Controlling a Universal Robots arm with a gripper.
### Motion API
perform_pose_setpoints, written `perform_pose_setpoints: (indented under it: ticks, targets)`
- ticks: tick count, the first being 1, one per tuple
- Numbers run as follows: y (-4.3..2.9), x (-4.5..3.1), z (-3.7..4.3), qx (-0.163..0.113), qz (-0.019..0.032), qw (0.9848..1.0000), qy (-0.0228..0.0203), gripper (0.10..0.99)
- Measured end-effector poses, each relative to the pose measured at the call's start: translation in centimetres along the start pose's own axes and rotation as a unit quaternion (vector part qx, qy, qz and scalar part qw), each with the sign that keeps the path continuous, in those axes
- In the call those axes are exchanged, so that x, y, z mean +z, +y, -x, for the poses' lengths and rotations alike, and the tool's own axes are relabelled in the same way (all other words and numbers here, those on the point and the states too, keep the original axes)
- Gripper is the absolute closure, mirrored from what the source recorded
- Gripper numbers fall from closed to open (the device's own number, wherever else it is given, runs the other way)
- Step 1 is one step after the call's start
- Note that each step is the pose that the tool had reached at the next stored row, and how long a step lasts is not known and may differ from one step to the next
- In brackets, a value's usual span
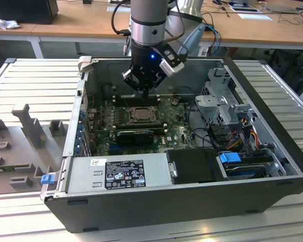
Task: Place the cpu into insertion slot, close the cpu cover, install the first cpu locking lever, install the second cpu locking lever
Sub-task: 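Install the first cpu locking lever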
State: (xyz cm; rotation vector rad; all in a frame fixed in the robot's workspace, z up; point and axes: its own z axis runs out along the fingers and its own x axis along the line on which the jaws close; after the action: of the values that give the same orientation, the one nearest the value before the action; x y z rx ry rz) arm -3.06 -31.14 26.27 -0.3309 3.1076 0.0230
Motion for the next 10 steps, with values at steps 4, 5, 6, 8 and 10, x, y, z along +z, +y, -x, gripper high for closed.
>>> perform_pose_setpoints:
  ticks: [4, 5, 6, 8, 10]
  targets:
    - [0.00, 0.05, 0.00, 0.043, -0.0008, 0.9991, -0.0006, 0.980]
    - [0.00, 0.06, 0.00, 0.056, -0.0010, 0.9984, -0.0008, 0.980]
    - [0.00, 0.07, 0.00, 0.063, -0.0011, 0.9980, -0.0008, 0.980]
    - [0.00, 0.08, 0.00, 0.082, -0.0015, 0.9967, -0.0011, 0.980]
    - [0.04, 0.10, -0.20, 0.094, -0.0015, 0.9955, -0.0013, 0.980]
